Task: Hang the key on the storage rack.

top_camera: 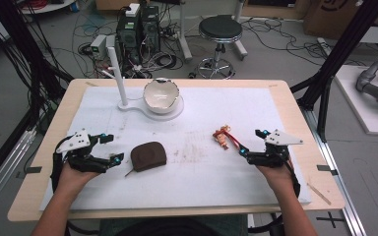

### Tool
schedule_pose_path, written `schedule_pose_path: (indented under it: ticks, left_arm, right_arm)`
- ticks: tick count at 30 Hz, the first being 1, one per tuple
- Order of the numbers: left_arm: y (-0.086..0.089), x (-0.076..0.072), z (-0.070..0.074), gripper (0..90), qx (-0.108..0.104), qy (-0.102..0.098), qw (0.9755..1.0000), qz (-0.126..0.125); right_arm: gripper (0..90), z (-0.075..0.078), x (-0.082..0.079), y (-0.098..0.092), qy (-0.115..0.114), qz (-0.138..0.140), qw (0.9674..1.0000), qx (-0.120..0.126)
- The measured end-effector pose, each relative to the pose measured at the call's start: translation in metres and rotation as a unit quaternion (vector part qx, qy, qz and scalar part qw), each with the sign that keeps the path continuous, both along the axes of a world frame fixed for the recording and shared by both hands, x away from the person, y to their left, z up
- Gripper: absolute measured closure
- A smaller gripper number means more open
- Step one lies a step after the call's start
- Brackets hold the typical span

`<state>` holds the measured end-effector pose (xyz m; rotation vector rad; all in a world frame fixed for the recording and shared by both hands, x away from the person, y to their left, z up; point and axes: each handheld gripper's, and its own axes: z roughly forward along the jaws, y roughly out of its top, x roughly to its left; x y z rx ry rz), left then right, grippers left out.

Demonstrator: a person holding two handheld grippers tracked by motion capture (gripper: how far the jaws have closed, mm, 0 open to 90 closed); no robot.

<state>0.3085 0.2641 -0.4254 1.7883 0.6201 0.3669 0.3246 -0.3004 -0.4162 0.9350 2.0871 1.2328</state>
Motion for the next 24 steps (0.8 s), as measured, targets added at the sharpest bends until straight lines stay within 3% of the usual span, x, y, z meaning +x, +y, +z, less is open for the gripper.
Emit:
schedule_pose_path:
  ticks: [8, 13, 19, 24]
  left_arm:
    - [-0.004, 0.005, -0.002, 16.1, 0.005, 0.006, 1.0, -0.004]
    - [-0.006, 0.005, 0.0, 16.1, 0.007, 0.001, 0.9999, -0.007]
    - [-0.005, 0.006, 0.0, 16.1, 0.006, 0.0, 0.9999, -0.01]
    - [-0.003, 0.006, -0.001, 16.1, 0.006, 0.001, 0.9999, -0.009]
  right_arm:
    - [16.5, -0.002, 0.0, -0.003, 0.004, -0.001, 1.0, 0.0]
    - [16.4, -0.001, -0.002, 0.001, 0.001, 0.003, 1.0, -0.007]
    - [16.4, 0.0, -0.005, 0.009, -0.001, 0.012, 0.9998, -0.017]
    - [16.5, -0.001, 0.004, 0.022, 0.002, 0.024, 0.9994, -0.026]
